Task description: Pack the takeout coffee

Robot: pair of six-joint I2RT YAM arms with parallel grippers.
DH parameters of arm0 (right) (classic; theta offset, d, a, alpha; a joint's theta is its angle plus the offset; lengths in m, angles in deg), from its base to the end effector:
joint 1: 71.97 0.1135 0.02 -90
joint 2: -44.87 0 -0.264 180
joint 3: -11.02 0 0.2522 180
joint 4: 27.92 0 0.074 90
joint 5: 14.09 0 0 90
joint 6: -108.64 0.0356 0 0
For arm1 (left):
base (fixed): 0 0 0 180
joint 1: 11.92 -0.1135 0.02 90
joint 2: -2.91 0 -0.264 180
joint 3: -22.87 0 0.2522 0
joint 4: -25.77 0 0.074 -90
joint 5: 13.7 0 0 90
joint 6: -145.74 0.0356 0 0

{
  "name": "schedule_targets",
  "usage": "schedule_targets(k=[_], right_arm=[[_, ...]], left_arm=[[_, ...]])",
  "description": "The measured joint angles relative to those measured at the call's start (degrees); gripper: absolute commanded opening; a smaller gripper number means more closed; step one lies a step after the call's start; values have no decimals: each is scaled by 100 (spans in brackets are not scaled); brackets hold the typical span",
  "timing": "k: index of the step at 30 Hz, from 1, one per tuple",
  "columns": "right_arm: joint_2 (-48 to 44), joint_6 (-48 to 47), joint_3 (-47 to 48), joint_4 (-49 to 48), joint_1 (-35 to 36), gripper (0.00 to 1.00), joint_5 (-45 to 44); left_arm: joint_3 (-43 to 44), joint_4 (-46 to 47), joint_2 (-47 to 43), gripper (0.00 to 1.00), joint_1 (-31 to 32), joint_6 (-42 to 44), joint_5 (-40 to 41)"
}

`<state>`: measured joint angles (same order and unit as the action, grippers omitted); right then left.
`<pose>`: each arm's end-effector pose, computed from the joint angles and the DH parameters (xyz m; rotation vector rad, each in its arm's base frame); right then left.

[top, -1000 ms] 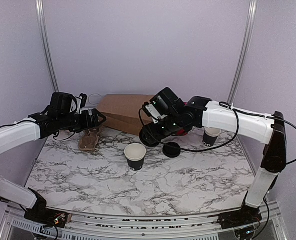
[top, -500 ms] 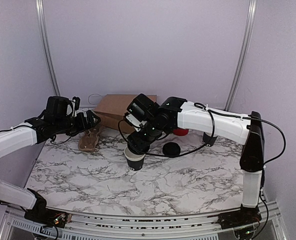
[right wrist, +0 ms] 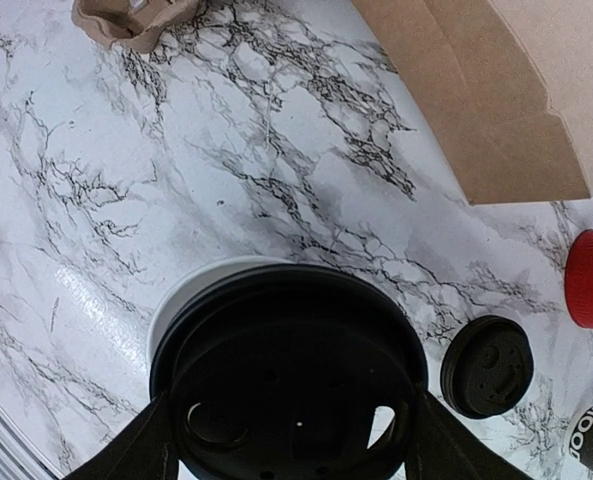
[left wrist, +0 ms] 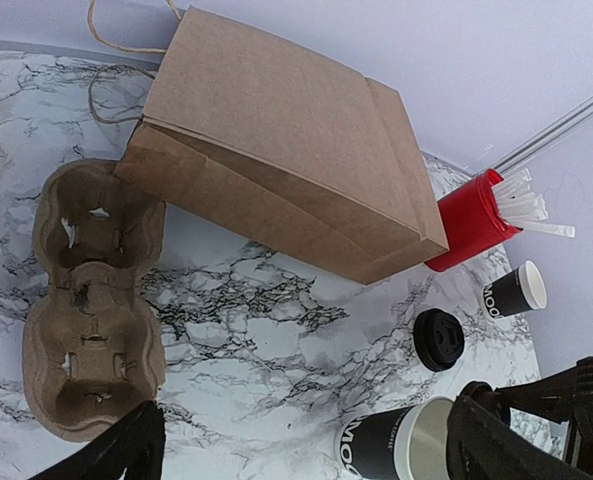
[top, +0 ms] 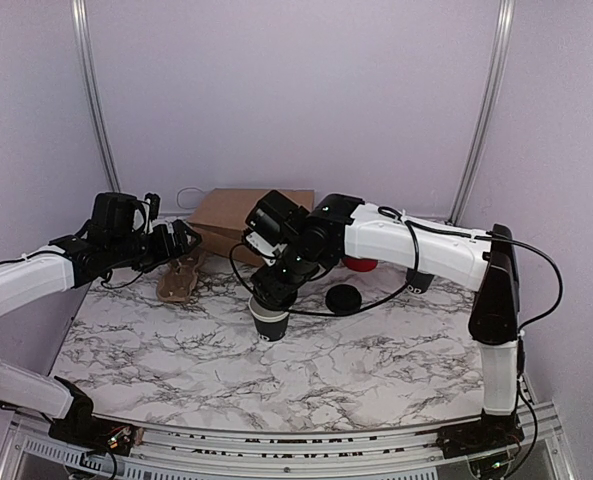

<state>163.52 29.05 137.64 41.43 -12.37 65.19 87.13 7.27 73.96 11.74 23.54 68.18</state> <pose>0.2327 0.3835 0.2845 -1.0342 2.4102 0.1822 0.2576 -0.1184 0.2867 -0.0619 2.0906 -0.7510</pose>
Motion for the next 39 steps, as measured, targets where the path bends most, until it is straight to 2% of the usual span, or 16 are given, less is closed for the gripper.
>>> schedule_targets(k=[18, 39], right_arm=[[391, -52, 282, 109, 15, 70, -4], [437, -63, 562, 219, 37, 70, -59]], left_arm=[[0, 48, 17, 99, -101, -2, -105], [-2, 70, 103, 99, -140, -46, -240]])
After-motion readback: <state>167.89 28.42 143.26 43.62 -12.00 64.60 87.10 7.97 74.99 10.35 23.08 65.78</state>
